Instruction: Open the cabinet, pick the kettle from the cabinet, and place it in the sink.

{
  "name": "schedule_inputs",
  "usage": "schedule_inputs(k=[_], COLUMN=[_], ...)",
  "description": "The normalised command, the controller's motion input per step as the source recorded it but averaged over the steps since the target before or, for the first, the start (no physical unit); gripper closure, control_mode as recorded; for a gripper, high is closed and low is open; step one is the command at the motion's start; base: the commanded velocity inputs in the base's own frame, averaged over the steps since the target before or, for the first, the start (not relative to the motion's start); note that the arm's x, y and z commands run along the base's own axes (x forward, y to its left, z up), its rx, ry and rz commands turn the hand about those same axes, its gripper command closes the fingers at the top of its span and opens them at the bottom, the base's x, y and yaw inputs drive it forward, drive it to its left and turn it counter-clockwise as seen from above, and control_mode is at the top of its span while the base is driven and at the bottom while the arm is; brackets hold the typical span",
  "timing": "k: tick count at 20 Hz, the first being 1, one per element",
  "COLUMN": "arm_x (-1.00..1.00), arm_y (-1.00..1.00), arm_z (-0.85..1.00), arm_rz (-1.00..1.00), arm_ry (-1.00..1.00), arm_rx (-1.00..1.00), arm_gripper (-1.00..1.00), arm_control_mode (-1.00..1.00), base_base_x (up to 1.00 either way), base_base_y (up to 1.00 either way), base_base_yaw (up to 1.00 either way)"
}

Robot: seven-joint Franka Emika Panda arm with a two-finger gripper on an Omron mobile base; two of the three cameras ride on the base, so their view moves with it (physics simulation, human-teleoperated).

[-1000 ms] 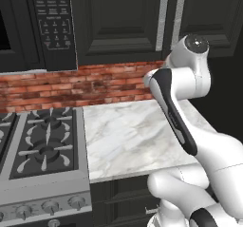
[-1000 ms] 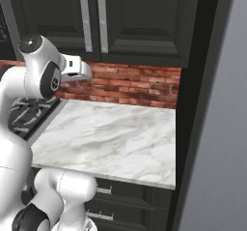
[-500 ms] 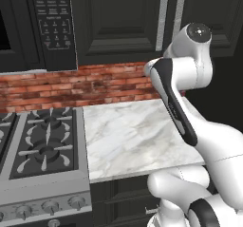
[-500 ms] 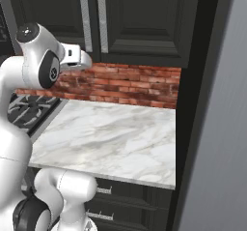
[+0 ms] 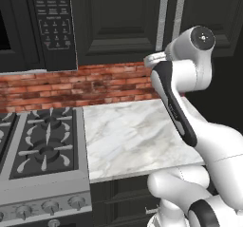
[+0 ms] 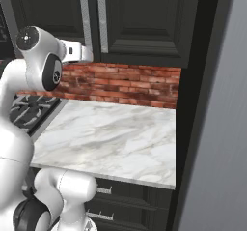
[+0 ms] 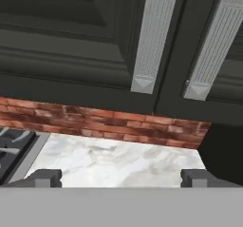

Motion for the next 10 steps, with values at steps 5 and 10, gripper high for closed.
schedule_inputs(k=[5,10], arm_x=[0.28,0.38], arm_y=[-0.05,0.00], arm_z=[0.21,0.20], arm_rz=[-0.04,-0.06], arm_ry=[-0.08,0.00], arm_rx=[0.04,0.00], arm_gripper=[-1.00,-1.00], arm_control_mode=[-1.00,-1.00], base_base_x=[0.00,0.00], base_base_y=[0.00,0.00], base_base_yaw=[0.00,0.00])
